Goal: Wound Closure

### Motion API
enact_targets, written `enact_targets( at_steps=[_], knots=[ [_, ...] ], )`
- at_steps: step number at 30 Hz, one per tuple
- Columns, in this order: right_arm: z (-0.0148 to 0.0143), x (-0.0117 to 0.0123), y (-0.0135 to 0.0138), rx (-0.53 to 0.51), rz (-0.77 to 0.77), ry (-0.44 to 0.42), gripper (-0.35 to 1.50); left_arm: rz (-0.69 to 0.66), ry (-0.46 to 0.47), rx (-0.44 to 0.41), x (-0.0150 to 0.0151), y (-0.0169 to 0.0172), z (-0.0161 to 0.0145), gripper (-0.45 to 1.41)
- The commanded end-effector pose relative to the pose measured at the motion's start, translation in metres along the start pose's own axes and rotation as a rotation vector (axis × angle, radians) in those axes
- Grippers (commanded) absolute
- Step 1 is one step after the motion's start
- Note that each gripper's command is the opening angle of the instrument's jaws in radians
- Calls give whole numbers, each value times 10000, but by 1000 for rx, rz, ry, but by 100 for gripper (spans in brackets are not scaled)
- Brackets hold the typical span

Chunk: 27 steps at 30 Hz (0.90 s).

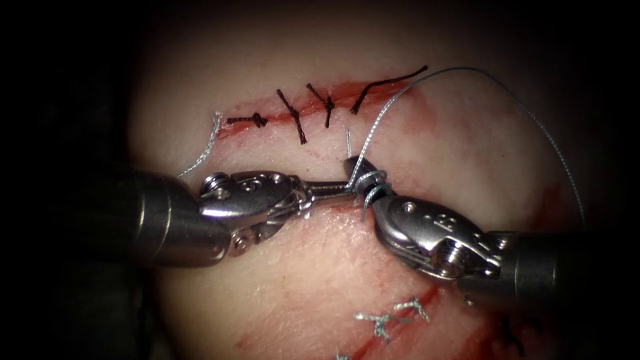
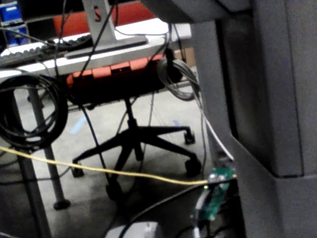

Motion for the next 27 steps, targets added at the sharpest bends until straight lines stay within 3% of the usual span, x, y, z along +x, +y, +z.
enact_targets(
  at_steps=[1, 3, 6, 12, 23, 27],
  knots=[
    [5, -2, -7, 2, 6, 1, -35, 0, -2, -2, -4, -1, 7, -45],
    [6, -2, -7, 2, 5, 1, -28, 2, -8, 1, -6, -2, 8, -45],
    [6, -4, -7, 3, 9, 2, -1, 4, -20, 5, -8, -3, 11, -45],
    [7, -6, -6, -3, 7, -11, 10, -6, -24, 9, -9, -6, 13, -45],
    [13, -3, -2, -14, 20, -27, 71, -11, -38, 15, -11, -3, 8, -45],
    [14, -1, -2, -18, 26, -49, 67, -11, -38, 14, -13, 1, 7, -45]
  ],
)
